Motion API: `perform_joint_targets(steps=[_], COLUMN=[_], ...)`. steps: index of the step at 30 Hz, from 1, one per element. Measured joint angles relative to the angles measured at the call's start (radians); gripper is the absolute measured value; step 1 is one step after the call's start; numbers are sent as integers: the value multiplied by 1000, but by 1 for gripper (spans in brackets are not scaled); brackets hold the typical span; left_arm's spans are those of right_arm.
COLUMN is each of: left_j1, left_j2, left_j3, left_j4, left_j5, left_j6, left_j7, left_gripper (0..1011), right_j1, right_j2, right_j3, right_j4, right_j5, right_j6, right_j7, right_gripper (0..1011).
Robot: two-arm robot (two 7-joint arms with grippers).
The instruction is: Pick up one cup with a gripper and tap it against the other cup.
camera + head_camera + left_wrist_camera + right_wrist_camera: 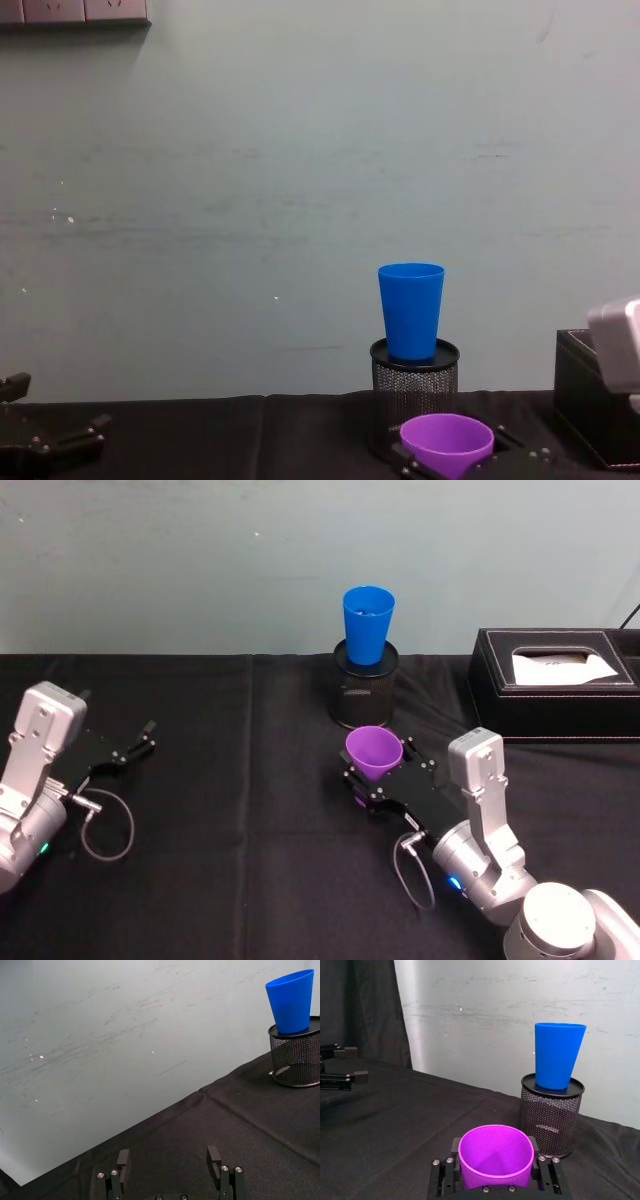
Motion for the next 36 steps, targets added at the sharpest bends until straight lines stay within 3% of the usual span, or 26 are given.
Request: perform_joint_targets(steps=[11,18,27,30,36], left_j1=[0,0,0,0,0], left_j2=[0,0,0,0,0], left_j3=[0,0,0,0,0], left_j4=[0,0,0,0,0], left_j5=[0,0,0,0,0], left_j6=[0,0,0,0,0], left_j7=[0,0,0,0,0], left_gripper=[1000,1000,1000,1000,1000], right_j1=[-13,-42,-83,-87,-70], right_j2=[-5,8,39,41,35], right_j3=[13,39,122,151,165], right_j4=[-49,-157,-357,-380,-358], right_j5=[-11,-7,4,17,26], right_j6=[37,90,318,379,436], right_j7=[0,-20,-102,-117,-124], right_gripper=[1000,1002,1002,1002,1002])
